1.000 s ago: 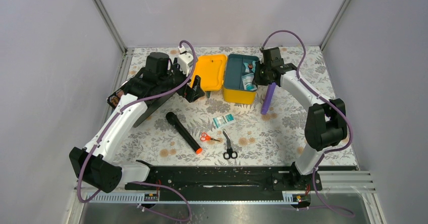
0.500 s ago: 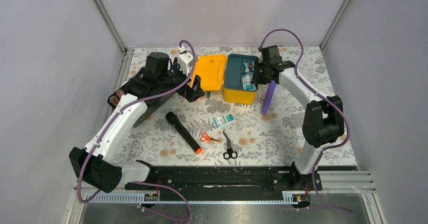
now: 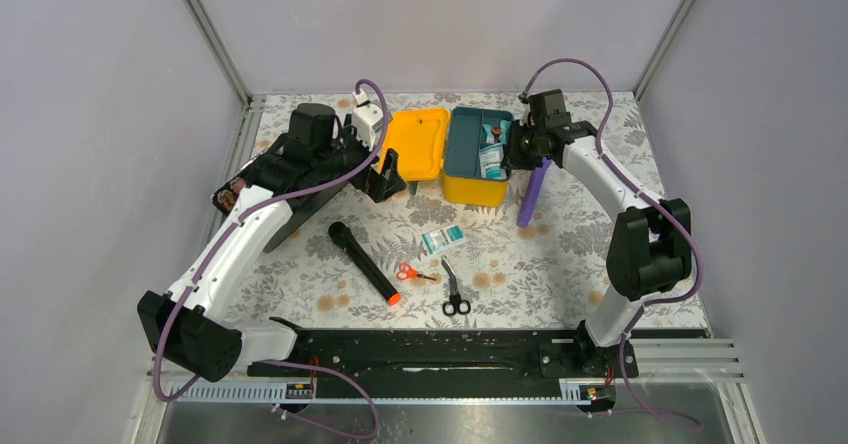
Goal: Organize the medicine kit
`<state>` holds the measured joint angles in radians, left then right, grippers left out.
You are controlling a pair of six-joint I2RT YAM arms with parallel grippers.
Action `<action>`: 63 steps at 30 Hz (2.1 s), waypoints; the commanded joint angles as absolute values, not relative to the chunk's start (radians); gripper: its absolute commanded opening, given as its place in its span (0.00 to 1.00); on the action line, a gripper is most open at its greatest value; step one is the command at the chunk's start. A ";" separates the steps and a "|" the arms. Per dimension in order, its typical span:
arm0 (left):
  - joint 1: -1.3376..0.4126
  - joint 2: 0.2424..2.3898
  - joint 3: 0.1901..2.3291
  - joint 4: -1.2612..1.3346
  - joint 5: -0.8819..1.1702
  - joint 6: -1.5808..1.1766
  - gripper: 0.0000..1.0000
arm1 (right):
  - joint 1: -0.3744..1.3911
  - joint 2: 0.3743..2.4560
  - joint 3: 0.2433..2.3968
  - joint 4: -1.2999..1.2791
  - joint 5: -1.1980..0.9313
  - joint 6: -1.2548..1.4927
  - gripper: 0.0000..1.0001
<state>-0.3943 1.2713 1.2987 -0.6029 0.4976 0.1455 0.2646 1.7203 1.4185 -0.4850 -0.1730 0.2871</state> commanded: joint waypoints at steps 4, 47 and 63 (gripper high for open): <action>-0.388 1.247 1.303 -0.558 0.512 0.147 0.99 | 0.271 1.751 1.412 -0.438 -0.265 0.305 0.14; -0.417 1.217 1.321 -0.644 0.299 0.288 0.99 | 0.275 1.832 1.454 -0.392 -0.210 0.323 0.20; -0.580 1.295 1.295 -0.664 0.493 0.431 0.90 | 0.264 1.476 1.355 -0.345 -0.274 0.245 0.36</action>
<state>-0.5694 1.2564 1.3014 -0.7059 0.4553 0.3595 0.2718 1.6005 1.4265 -0.3634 -0.2813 0.2935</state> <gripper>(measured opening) 0.917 0.335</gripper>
